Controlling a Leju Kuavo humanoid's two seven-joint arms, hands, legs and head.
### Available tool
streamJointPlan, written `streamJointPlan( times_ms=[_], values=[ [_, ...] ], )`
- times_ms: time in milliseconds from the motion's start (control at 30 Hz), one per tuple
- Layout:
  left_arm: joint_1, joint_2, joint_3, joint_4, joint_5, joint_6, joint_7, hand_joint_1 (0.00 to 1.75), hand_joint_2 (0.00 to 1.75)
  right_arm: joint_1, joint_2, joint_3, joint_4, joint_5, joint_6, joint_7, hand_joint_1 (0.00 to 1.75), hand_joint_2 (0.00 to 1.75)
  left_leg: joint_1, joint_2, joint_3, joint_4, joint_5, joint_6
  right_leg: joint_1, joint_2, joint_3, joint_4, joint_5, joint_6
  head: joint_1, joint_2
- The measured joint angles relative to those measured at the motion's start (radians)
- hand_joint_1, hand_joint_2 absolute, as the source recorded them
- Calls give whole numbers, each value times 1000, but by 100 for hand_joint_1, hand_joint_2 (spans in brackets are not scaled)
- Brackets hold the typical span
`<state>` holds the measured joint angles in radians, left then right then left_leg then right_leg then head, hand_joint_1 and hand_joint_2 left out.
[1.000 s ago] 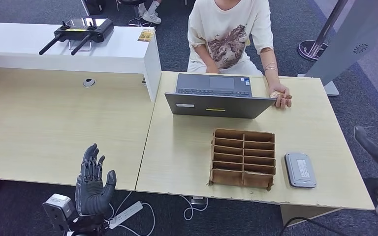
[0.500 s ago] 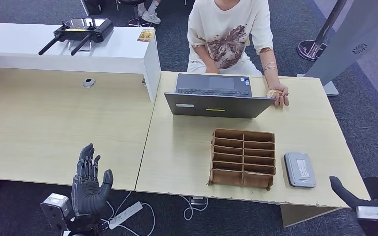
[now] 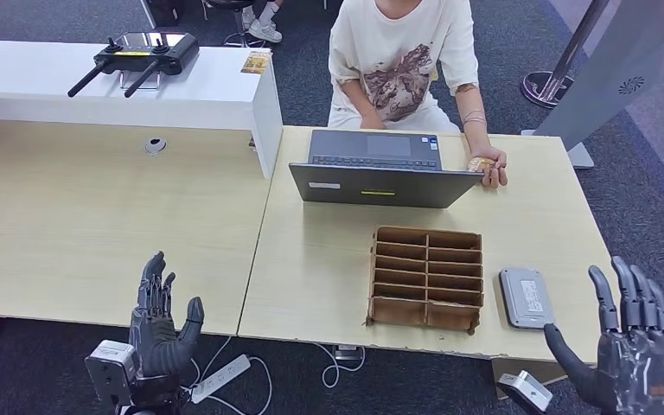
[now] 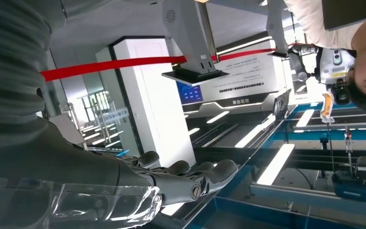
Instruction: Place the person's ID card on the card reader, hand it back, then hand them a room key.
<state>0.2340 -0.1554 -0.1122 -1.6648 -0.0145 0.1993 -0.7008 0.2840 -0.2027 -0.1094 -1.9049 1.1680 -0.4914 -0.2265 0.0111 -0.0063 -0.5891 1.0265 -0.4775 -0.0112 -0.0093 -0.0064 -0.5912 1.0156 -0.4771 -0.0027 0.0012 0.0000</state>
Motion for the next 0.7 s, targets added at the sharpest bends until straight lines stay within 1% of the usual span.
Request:
streamJointPlan(
  times_ms=[100, 233, 333, 467, 567, 700],
  values=[
    [-2, 1, -17, 0, -36, 40, 0, 0, 175, -1, 3, 46, 5, 69, 2, 78, 0, 175, 0, 0, 0, 0, 0, 0, 0, 0, 0, 0, 0, 0, 0, 0],
    [-4, 3, -41, 0, -81, 89, 0, 0, 175, -8, 3, 105, 16, 92, 42, 173, 0, 175, 0, 0, 0, 0, 0, 0, 0, 0, 0, 0, 0, 0, 0, 0],
    [-4, 4, -56, 0, -88, 99, 0, 0, 175, -13, 3, 142, 25, 108, 73, 213, 0, 175, 0, 0, 0, 0, 0, 0, 0, 0, 0, 0, 0, 0, 0, 0],
    [-4, 5, -69, 0, -89, 102, 0, 0, 175, -16, 2, 173, 34, 109, 81, 229, 0, 175, 0, 0, 0, 0, 0, 0, 0, 0, 0, 0, 0, 0, 0, 0],
    [-4, 6, -75, 2, -73, 79, 0, 0, 175, -18, 1, 191, 39, 107, 94, 247, 0, 175, 0, 0, 0, 0, 0, 0, 0, 0, 0, 0, 0, 0, 0, 0],
    [-4, 1, -84, 19, -1, -14, 2, 0, 175, -27, -7, 223, 48, 90, 111, 274, 0, 175, 0, 0, 0, 0, 0, 0, 0, 0, 0, 0, 0, 0, 0, 0]
  ],
)
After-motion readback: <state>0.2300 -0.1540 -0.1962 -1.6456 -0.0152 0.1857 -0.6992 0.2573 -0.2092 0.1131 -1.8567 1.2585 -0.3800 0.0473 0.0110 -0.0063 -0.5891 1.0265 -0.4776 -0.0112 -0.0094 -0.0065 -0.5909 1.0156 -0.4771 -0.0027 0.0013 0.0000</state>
